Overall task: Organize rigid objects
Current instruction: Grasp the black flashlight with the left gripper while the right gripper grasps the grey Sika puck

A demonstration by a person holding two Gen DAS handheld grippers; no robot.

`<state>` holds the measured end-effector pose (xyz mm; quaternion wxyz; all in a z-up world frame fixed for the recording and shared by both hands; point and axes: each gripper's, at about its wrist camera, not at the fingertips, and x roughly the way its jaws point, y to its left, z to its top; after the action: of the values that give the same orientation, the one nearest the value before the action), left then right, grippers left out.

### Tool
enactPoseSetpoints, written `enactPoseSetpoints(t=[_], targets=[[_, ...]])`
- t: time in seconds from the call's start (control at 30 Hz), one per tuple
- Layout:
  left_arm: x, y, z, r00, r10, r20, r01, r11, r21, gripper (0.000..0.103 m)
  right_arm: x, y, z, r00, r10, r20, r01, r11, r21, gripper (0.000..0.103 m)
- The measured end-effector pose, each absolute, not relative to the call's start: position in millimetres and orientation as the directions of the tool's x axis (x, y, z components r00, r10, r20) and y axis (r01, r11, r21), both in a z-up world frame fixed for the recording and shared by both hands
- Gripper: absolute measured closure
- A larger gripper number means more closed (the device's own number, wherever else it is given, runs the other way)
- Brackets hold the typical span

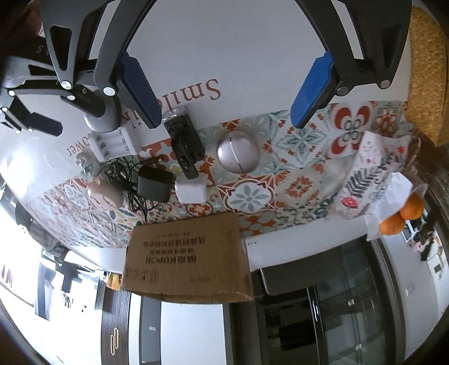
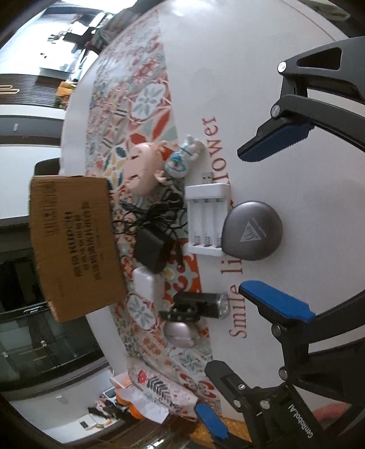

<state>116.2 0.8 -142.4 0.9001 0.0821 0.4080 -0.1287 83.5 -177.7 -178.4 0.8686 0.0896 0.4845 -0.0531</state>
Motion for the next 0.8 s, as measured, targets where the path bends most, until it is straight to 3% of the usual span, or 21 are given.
enactPoseSetpoints(t=[0.23,0.5,0.8], targets=[[131,-10,-158,0.583,-0.224,-0.781,0.328,0.944,-0.026,0.013,85,-177,-196,0.516,0.009,-0.857,0.19,0.974,0.125,0.023],[149,-25,-174,0.523,-0.261,-0.812,0.314,0.944,-0.101,0.027,90,-177,-201,0.544,0.002,-0.839,0.194,0.973,0.128,0.031],[161,-43,-192,0.508,-0.243,-0.826,0.298,0.95,-0.096,0.043,92,-175,-208,0.574,-0.005,-0.819,0.189,0.974,0.126,0.035]])
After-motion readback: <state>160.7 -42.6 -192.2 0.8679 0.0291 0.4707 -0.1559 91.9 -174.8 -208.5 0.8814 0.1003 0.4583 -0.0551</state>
